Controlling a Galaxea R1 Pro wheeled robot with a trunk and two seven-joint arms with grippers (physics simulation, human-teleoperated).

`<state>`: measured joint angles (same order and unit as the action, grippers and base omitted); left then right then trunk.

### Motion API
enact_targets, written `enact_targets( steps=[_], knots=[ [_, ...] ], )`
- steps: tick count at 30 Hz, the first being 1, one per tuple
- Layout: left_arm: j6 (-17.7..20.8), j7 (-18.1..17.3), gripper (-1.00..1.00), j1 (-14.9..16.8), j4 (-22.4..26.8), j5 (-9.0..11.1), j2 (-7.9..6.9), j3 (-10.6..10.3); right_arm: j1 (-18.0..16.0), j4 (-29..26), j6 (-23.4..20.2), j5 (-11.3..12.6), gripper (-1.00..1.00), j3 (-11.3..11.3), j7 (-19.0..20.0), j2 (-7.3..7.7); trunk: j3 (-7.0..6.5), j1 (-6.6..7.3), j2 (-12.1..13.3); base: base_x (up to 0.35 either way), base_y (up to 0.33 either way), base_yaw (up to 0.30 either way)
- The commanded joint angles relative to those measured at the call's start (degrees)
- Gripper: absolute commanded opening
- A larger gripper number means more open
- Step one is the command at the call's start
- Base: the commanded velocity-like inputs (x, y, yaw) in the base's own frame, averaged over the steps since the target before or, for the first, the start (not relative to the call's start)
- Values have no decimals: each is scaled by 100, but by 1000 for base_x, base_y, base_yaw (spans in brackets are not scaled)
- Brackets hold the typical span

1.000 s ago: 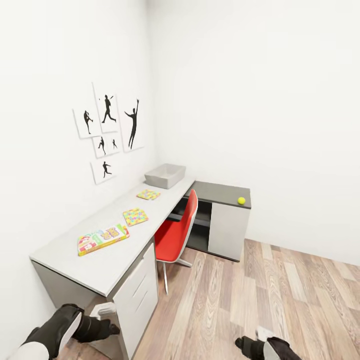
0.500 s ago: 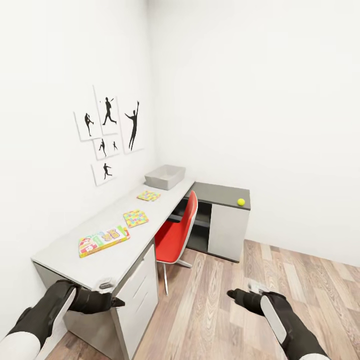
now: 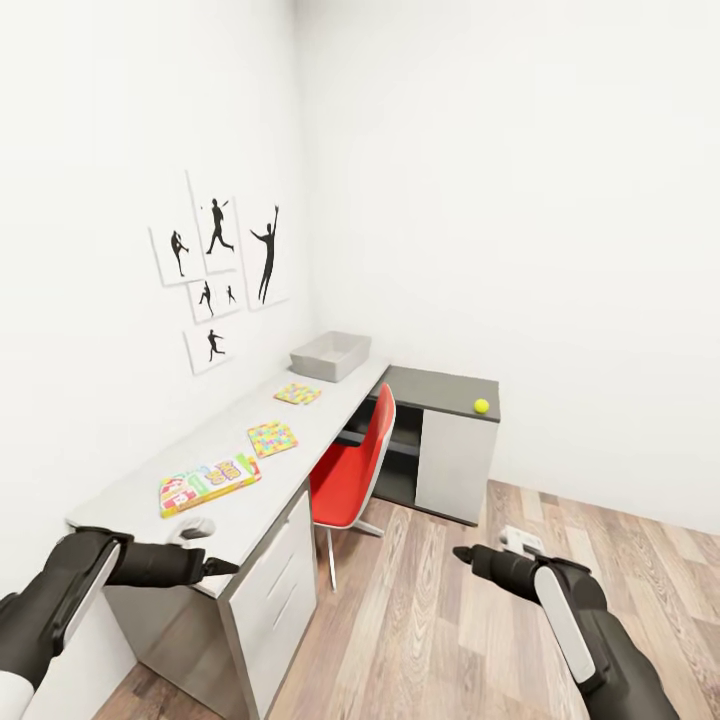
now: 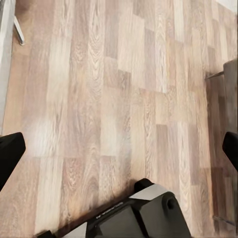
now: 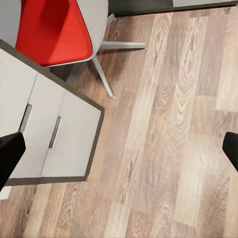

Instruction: Put all the toys in the child's room - the three board games (two on the bed and one on the table), the two jigsaw puzzles on the table, and the tennis ball on the table - inside the toy box on the table in the child's room.

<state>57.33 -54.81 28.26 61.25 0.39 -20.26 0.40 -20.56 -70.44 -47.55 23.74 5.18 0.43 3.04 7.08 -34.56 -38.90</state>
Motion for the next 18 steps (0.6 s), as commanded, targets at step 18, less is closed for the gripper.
enact_targets(
  steps=[18],
  knots=[
    [96, -725, 100, -40, 331, 1, -195, 204, 148, -133, -38, 25, 100, 72, 19, -9, -313, 394, 716, 0, 0, 0]
  ],
)
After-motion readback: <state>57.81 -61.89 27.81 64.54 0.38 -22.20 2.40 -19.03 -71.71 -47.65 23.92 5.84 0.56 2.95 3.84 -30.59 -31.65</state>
